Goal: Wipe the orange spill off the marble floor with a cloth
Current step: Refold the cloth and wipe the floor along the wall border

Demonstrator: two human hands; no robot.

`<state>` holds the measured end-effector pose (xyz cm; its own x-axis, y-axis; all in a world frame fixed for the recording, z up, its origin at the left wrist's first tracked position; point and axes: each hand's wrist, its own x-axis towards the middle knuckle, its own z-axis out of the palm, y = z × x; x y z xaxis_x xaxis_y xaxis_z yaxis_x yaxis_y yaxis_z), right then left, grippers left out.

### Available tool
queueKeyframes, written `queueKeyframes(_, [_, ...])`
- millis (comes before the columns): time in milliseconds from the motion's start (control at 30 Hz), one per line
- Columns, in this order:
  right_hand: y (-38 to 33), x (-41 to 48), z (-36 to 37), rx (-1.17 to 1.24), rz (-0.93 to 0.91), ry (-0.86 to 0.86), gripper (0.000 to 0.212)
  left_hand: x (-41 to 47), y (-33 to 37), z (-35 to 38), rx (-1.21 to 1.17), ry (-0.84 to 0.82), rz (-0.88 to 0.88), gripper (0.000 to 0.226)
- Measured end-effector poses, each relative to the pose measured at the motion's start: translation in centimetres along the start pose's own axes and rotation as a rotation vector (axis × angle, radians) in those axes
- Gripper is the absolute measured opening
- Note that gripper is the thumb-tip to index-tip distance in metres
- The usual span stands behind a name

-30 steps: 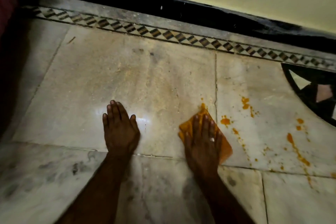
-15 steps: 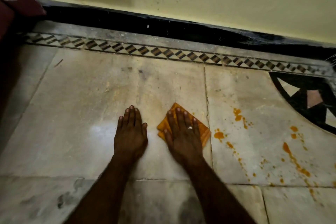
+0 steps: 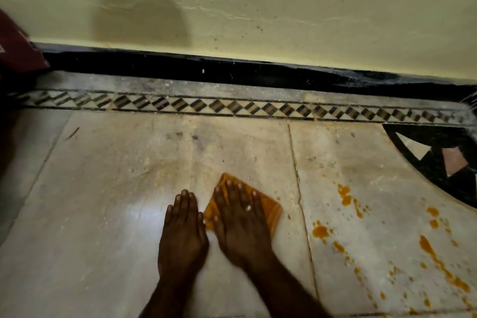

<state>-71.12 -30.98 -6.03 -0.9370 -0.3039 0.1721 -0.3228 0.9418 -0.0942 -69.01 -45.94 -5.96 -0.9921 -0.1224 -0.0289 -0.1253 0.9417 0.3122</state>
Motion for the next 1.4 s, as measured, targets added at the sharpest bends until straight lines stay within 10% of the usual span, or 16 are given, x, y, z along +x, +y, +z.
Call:
queueKeyframes(300, [5.1, -1.0, -1.0, -0.096, 0.545, 0.031, 0.064, 0.0, 0.7, -0.1, 0.104, 0.012, 0.0, 0.061])
queueKeyframes(567, [-0.8, 8.5, 2.0, 0.05, 0.108, 0.046, 0.057, 0.4, 0.2, 0.8, 0.094, 0.082, 0.034, 0.058])
queueKeyframes(967, [4.1, -3.1, -1.6, -0.055, 0.692, 0.052, 0.062, 0.1, 0.6, 0.4, 0.131, -0.009, 0.007, 0.063])
queueKeyframes(1200, [-0.4, -1.6, -0.4, 0.056, 0.325, 0.037, 0.061, 0.1, 0.7, 0.4, 0.152, -0.009, 0.065, 0.064])
queueKeyframes(1400, [9.3, -4.1, -2.0, -0.065, 0.477, -0.019, 0.063, -0.1, 1.1, 0.1, 0.114, -0.007, 0.05, 0.064])
